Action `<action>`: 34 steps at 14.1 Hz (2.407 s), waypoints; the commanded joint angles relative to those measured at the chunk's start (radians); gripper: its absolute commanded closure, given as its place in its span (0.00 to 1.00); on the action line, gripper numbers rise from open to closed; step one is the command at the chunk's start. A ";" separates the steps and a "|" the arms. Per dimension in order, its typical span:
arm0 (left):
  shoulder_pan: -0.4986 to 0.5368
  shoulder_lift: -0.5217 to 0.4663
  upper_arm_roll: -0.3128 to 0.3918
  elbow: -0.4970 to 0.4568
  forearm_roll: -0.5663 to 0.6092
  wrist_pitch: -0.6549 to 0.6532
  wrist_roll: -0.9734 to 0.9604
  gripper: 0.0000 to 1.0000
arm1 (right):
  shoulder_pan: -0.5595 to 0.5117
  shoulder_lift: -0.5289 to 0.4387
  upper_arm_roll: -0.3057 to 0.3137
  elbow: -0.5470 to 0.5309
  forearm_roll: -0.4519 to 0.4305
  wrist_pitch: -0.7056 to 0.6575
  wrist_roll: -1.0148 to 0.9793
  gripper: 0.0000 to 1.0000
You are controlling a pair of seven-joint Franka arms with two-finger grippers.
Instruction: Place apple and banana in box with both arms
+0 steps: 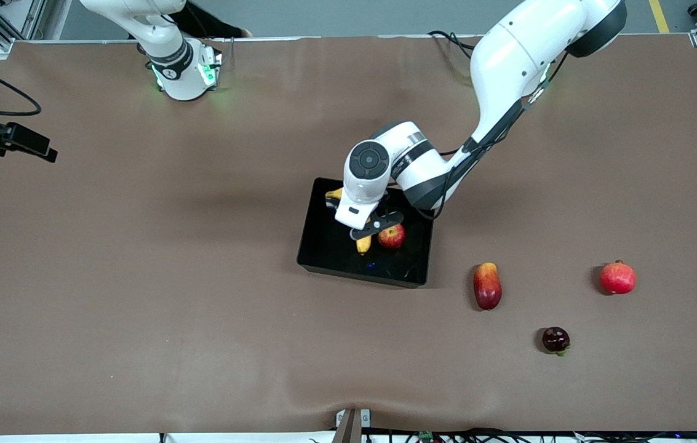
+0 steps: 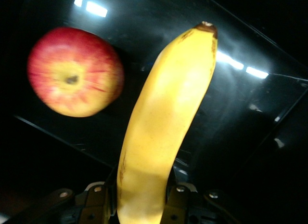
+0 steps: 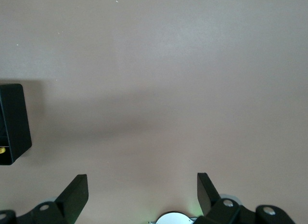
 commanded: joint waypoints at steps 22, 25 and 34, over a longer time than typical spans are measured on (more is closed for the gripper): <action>0.298 -0.339 0.077 0.043 -0.068 -0.294 0.395 0.00 | 0.009 0.002 -0.001 0.005 -0.020 0.029 0.005 0.00; 0.424 -0.426 0.077 0.043 -0.076 -0.386 0.591 0.00 | 0.026 -0.002 0.003 0.005 -0.085 0.036 0.004 0.00; 0.626 -0.640 0.080 0.045 -0.106 -0.548 1.025 0.00 | -0.008 -0.002 -0.004 -0.010 0.017 0.026 0.004 0.00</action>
